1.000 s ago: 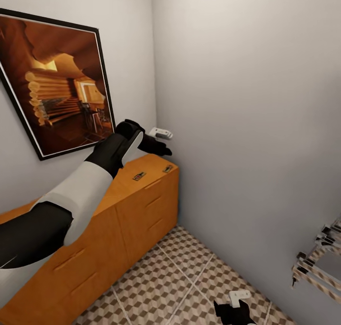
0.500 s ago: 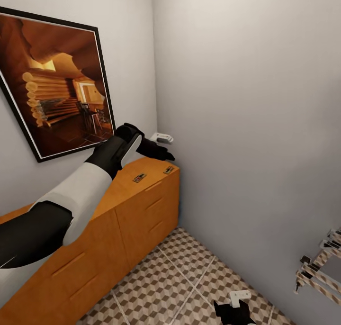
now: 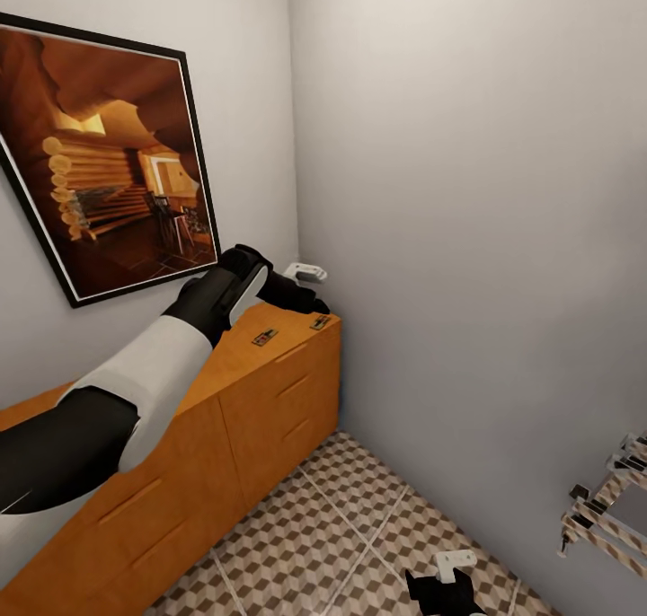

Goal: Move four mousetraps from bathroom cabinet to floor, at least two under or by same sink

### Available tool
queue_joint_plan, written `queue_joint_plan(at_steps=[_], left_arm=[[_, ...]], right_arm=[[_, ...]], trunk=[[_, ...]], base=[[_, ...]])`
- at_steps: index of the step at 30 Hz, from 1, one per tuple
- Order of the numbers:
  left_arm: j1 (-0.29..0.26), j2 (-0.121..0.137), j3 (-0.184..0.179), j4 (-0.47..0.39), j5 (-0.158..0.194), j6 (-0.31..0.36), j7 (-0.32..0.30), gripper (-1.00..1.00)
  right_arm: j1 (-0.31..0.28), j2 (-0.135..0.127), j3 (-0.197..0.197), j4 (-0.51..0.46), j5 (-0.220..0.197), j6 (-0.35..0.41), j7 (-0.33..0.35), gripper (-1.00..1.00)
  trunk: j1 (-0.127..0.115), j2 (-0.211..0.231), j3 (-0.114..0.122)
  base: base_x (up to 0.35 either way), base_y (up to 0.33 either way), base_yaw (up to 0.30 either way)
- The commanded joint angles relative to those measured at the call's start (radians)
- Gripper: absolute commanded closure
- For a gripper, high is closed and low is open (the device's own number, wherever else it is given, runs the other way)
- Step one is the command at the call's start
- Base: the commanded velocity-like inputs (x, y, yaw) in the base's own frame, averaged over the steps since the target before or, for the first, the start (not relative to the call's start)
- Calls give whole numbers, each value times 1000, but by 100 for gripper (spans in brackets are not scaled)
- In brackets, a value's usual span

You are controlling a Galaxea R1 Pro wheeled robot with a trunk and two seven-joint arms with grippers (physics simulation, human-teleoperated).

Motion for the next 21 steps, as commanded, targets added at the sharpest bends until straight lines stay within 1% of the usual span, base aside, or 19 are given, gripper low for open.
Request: queue_joint_plan(at_steps=[1, 12, 21], left_arm=[[0, 1, -3, -1, 9, 2, 5, -100], [1, 3, -3, 4, 8, -4, 6, -100], [1, 3, -3, 6, 8, -5, 5, -100]], right_arm=[[-1, 0, 8, 1, -10, -4, 1, -100], [-1, 0, 8, 1, -11, -4, 1, -100], [-1, 0, 8, 1, -10, -4, 1, -100]], trunk=[[1, -2, -2], [1, -2, -2], [1, -2, -2]], base=[[0, 0, 0], [12, 4, 0], [162, 97, 0]])
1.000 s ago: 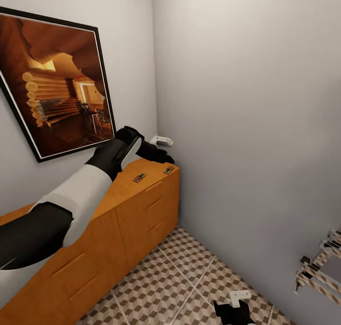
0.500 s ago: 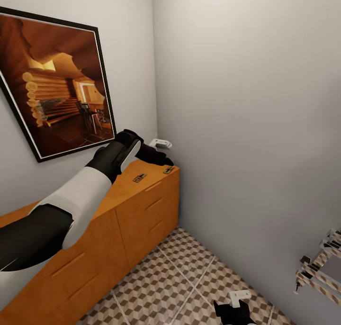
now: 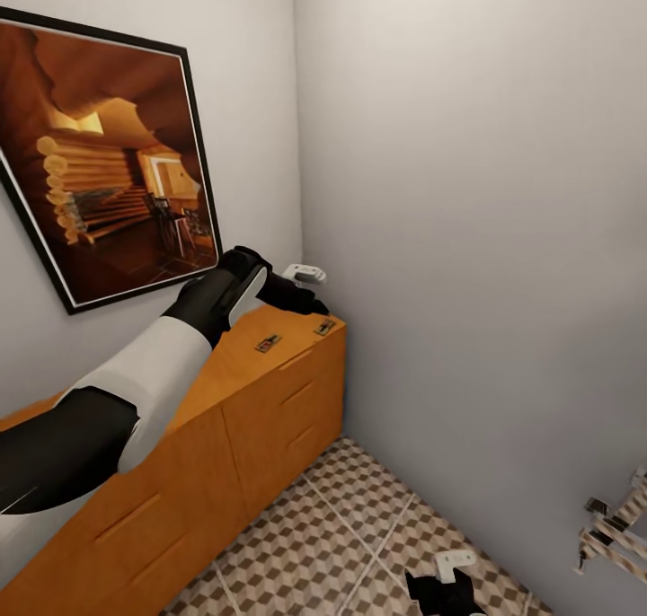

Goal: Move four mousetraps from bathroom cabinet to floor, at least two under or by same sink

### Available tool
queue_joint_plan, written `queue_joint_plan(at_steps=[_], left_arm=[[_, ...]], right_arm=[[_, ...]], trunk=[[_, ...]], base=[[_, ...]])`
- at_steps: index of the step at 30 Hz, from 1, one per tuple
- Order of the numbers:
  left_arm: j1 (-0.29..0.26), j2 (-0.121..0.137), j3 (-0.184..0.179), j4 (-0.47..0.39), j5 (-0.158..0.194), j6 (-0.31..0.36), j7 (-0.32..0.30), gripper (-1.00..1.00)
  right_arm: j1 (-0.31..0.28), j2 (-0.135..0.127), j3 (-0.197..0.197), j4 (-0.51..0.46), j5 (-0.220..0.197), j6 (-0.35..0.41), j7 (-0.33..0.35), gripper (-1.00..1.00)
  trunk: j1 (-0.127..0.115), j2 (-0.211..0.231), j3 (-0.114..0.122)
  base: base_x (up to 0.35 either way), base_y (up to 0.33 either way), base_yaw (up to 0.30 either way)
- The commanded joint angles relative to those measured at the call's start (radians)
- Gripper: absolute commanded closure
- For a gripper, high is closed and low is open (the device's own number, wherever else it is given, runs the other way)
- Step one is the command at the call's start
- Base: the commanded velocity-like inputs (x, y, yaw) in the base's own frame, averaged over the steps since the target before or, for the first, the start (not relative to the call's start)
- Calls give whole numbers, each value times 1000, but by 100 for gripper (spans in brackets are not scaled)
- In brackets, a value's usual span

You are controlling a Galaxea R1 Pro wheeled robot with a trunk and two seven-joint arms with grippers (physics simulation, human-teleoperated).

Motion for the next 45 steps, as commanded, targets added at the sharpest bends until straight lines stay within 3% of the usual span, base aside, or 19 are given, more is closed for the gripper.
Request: queue_joint_plan(at_steps=[1, 19, 30, 40, 45], left_arm=[[-1, 1, -3, 1, 10, 5, 5, -100], [-1, 1, -3, 12, 9, 5, 6, -100], [-1, 1, -3, 12, 9, 5, 6, -100], [1, 4, -3, 13, 9, 5, 6, -100], [6, 12, -3, 11, 9, 5, 5, -100]], right_arm=[[-1, 0, 8, 1, -10, -4, 1, -100], [6, 0, 8, 2, -10, 4, 0, -100], [116, 2, 8, 3, -11, 130, 10, -100], [224, 26, 8, 3, -12, 155, 39, -100], [244, 33, 8, 3, -12, 172, 50, -100]], trunk=[[1, -2, -2], [1, -2, -2], [1, -2, -2], [1, -2, -2], [1, -2, -2]], base=[[208, 83, 0], [201, 15, 0], [20, 0, 0], [1, 0, 0], [0, 0, 0]])
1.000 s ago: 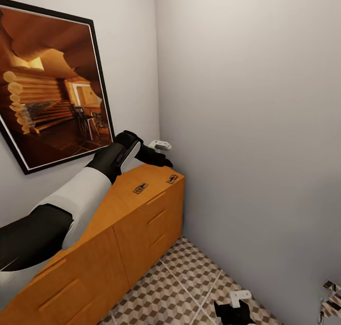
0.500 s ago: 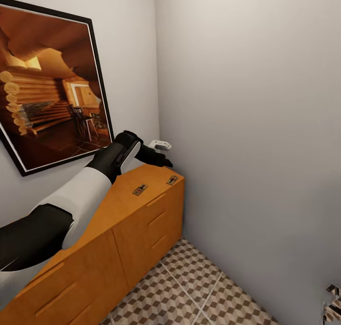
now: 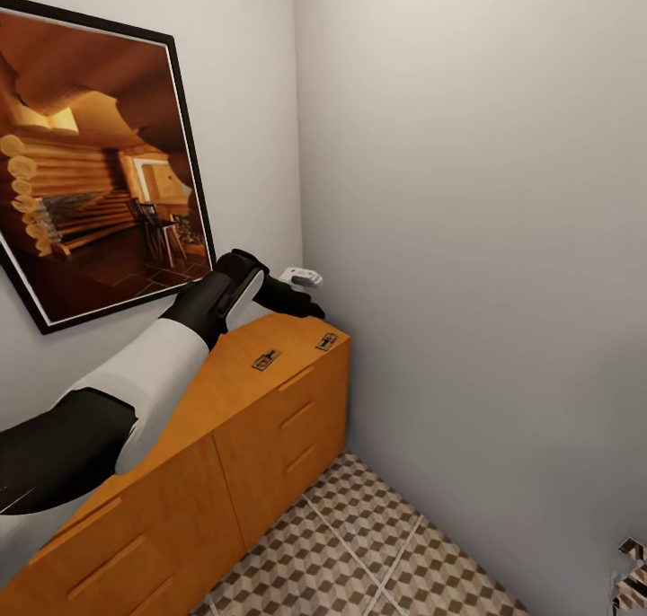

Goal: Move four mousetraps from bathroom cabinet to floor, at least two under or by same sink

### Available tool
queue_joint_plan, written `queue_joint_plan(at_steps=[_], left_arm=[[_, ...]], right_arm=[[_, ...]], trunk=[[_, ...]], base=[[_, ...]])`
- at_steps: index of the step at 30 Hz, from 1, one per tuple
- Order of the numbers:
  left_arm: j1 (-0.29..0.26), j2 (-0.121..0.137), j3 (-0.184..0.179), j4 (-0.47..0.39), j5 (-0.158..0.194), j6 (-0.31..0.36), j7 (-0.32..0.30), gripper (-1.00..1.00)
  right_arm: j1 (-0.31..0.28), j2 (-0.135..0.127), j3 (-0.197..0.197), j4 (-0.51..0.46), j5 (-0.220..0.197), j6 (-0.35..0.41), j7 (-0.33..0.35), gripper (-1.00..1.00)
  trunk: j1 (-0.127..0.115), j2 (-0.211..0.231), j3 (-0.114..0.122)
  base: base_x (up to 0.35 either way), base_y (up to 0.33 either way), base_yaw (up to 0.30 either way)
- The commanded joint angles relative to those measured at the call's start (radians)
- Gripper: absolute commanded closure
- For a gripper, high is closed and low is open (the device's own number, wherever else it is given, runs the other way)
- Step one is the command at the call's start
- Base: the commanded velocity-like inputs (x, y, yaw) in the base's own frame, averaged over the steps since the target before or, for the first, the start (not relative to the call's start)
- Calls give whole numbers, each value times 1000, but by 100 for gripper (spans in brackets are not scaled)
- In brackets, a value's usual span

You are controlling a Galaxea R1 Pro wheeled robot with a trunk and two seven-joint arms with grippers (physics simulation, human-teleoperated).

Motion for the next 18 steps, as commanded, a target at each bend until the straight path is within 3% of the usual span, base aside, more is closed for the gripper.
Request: queue_joint_plan(at_steps=[1, 10, 18], left_arm=[[-1, 1, -3, 0, 10, 5, 5, -100], [0, 2, -4, 0, 11, 5, 5, -100], [1, 2, -5, 0, 11, 5, 5, -100]], right_arm=[[0, 0, 8, 1, -11, 0, 4, -100], [2, 1, 7, 1, -11, 17, 6, -100], [2, 1, 7, 0, -11, 19, 7, -100]], trunk=[[1, -2, -2], [1, -2, -2], [1, -2, -2]], base=[[0, 0, 0], [14, 0, 0], [207, 0, 0]])
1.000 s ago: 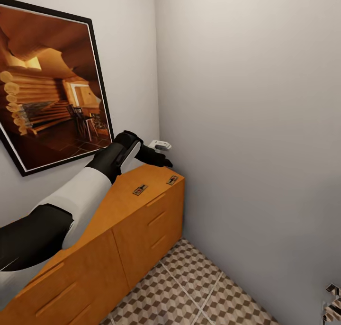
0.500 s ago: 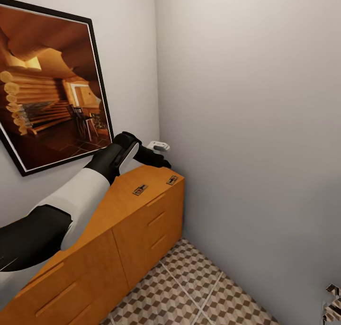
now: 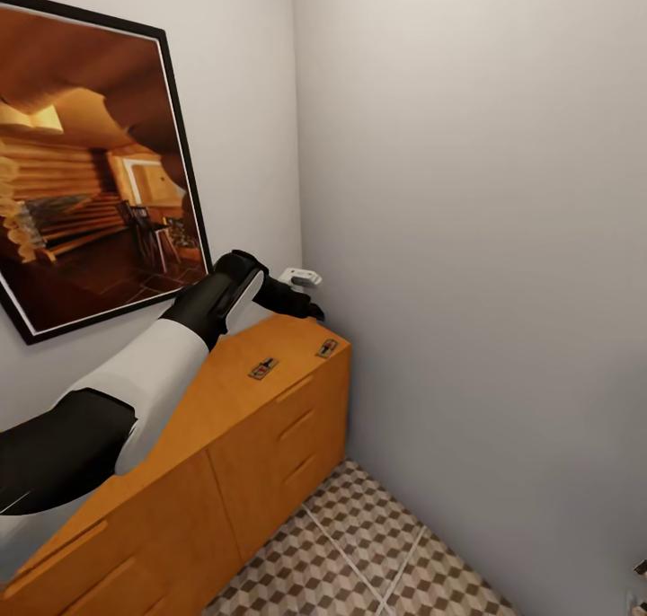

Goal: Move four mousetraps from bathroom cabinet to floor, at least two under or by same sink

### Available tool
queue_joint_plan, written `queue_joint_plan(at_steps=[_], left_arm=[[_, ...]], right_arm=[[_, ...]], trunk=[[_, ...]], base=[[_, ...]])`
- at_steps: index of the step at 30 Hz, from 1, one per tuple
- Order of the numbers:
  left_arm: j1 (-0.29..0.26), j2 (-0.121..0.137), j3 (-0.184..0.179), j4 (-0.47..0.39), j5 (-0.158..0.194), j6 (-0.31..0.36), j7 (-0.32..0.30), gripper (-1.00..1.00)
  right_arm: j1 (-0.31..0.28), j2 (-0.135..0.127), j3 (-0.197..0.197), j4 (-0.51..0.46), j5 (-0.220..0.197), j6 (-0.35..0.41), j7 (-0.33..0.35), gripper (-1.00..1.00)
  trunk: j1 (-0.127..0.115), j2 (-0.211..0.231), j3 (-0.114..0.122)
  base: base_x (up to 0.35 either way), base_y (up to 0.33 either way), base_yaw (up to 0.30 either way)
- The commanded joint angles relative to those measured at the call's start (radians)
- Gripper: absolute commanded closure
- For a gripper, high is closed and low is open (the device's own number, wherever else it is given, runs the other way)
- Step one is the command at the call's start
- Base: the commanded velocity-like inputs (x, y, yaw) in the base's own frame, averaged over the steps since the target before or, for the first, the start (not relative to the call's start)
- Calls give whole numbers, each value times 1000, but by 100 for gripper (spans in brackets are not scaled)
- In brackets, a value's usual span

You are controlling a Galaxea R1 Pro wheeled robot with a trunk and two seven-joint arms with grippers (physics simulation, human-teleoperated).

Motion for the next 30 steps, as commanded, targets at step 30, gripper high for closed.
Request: queue_joint_plan(at_steps=[30], left_arm=[[23, 1, -3, -3, 10, 5, 5, -100]], right_arm=[[-1, -2, 7, 0, -11, -4, 80, -100]], trunk=[[1, -2, -2]], base=[[69, 0, 0]])
